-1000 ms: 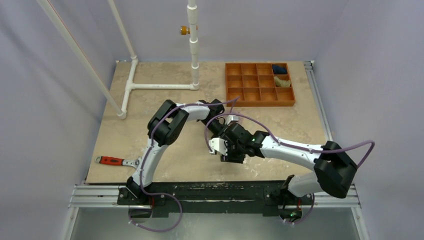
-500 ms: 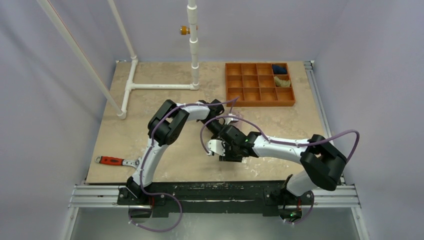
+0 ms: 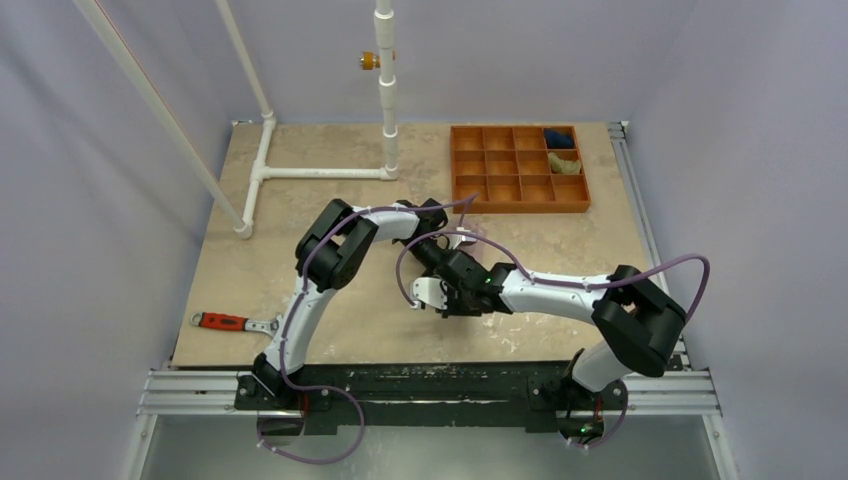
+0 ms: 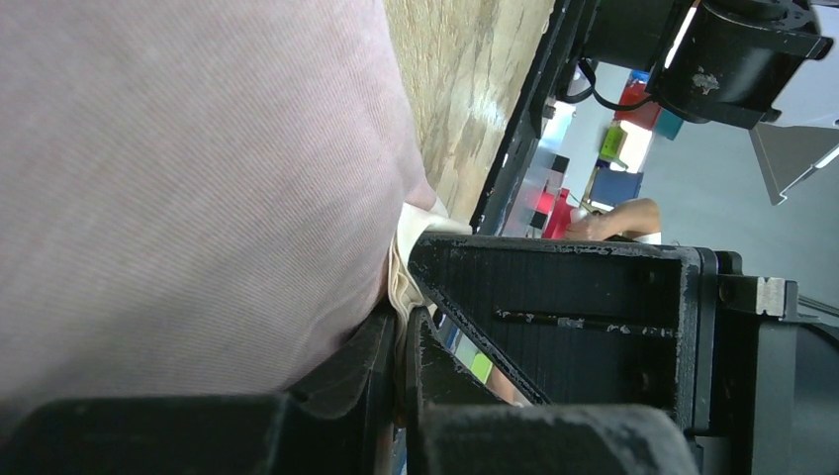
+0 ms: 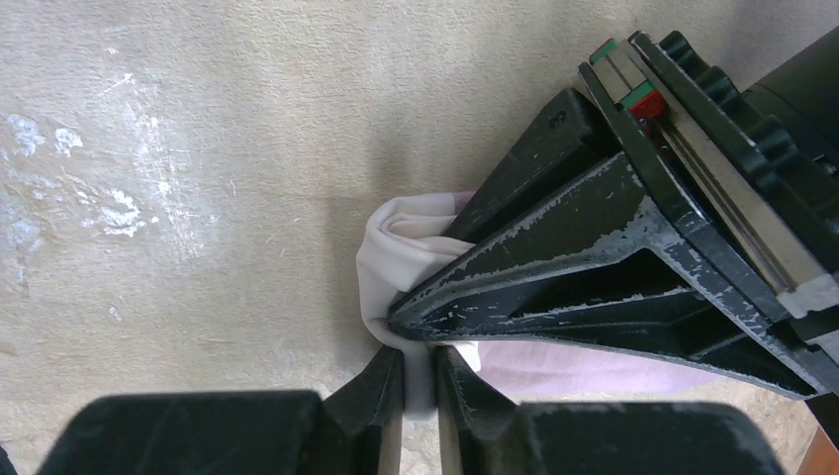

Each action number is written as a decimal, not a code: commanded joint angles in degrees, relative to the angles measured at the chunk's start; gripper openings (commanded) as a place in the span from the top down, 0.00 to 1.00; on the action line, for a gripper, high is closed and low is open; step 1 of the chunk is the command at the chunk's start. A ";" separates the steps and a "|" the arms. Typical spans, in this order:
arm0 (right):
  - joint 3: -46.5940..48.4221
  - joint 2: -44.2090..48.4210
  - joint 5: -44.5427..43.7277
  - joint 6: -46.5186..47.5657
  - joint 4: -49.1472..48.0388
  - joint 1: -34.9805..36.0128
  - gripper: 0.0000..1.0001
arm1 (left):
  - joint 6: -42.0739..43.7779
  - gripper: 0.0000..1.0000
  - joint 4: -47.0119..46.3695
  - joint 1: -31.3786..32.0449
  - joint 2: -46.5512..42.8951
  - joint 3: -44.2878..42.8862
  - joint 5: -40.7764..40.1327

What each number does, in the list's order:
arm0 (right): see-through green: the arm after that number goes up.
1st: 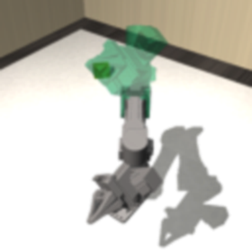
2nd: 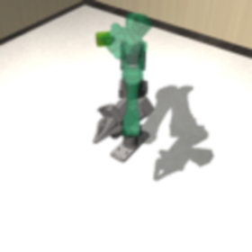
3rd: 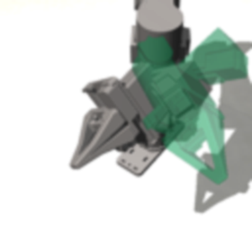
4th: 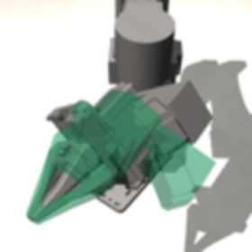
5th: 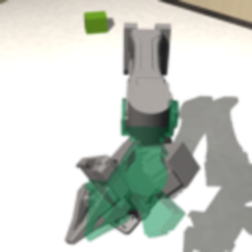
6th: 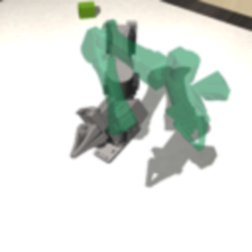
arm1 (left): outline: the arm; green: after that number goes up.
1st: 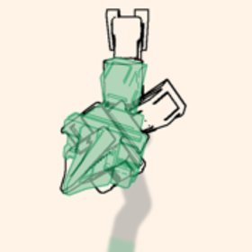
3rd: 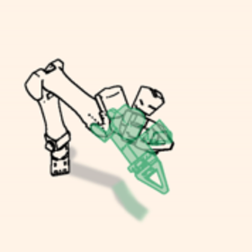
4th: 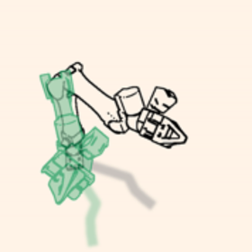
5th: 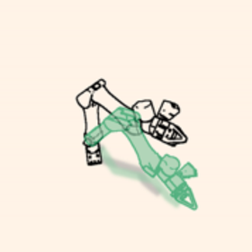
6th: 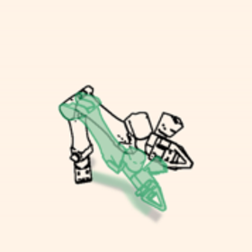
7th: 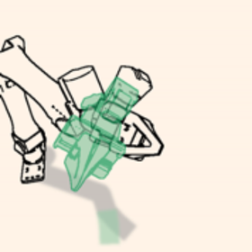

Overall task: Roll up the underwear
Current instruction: Roll the underwear to the center of the board.

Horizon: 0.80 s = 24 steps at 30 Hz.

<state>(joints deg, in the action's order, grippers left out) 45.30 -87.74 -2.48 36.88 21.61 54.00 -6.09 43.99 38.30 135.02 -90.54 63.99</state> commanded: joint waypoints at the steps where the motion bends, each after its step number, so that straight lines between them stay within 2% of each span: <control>1: -0.30 -2.78 2.29 -0.19 3.15 -0.03 0.93 | 3.28 1.00 1.28 -0.22 0.37 -0.65 -1.76; 3: -0.03 -2.79 4.97 -0.23 4.71 -0.10 1.00 | 3.73 0.99 1.28 -0.22 -0.15 -0.45 -1.80; 14: 1.36 -4.03 13.77 1.49 10.22 -3.10 1.00 | 5.16 0.60 2.73 -1.72 -3.63 -0.14 -4.74; 24: 2.33 -3.86 17.60 2.31 11.59 -6.61 1.00 | 8.56 0.52 4.26 -3.93 -7.80 2.06 -7.01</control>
<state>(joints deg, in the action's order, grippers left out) 48.84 -89.21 9.41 39.09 27.20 48.01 -1.23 48.53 36.05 130.61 -90.08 60.88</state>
